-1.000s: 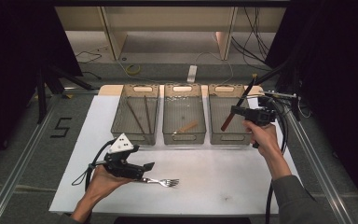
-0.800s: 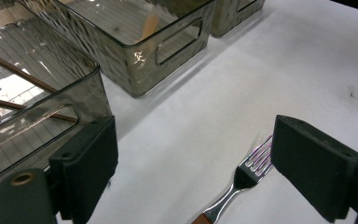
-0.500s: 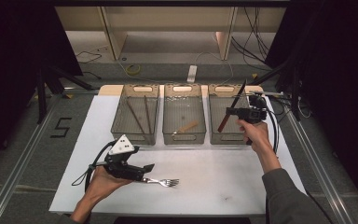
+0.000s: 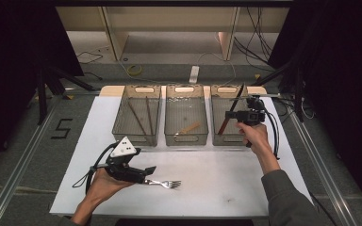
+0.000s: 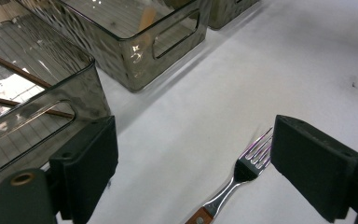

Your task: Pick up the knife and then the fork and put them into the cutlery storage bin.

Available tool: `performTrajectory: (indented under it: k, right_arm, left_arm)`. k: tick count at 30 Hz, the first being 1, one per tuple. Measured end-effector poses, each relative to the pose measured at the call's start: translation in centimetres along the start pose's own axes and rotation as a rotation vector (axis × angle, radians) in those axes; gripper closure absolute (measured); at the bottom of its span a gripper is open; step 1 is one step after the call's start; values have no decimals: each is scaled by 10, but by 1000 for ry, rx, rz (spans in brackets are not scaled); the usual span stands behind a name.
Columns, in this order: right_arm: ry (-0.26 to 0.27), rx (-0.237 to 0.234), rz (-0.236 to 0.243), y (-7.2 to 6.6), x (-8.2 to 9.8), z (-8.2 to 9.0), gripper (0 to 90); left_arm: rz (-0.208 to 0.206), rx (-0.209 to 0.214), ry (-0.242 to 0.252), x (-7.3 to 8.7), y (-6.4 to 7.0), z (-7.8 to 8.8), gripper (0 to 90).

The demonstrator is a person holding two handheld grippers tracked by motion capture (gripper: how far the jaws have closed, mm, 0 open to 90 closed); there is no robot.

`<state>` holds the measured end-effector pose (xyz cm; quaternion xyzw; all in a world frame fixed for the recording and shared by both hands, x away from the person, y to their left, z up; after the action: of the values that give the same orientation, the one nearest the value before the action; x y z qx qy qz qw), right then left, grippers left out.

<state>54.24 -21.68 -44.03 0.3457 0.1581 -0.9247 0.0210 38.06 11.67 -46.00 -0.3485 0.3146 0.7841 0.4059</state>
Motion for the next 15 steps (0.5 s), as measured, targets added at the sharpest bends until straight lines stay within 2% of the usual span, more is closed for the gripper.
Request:
performTrajectory:
  k: [10, 11, 13, 15]
  right_arm:
    - [-47, 11, 8, -3, 6, -12, 796]
    - [-47, 21, 14, -4, 6, -13, 777]
    - [-49, 13, 16, -4, 6, -14, 664]
    - [-36, 12, 15, -3, 5, -14, 617]
  left_arm:
    - [-14, 2, -14, 1, 1, -1, 146]
    - [-15, 2, -17, 1, 1, -2, 146]
    - [-19, -2, -21, 2, 1, -2, 146]
    - [-18, 0, -19, 2, 1, -1, 146]
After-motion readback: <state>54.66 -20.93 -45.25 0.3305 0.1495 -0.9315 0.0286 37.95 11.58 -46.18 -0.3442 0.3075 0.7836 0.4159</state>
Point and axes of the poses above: each handheld gripper's, and its own axes: z roughly backward along the jaws, x roughly out of its underside, y roughly to its right, the point moved 7 cm from there along -z, roughly forward along the jaws, and after that the axes turned 15 degrees about x, right-handed, at the moved point
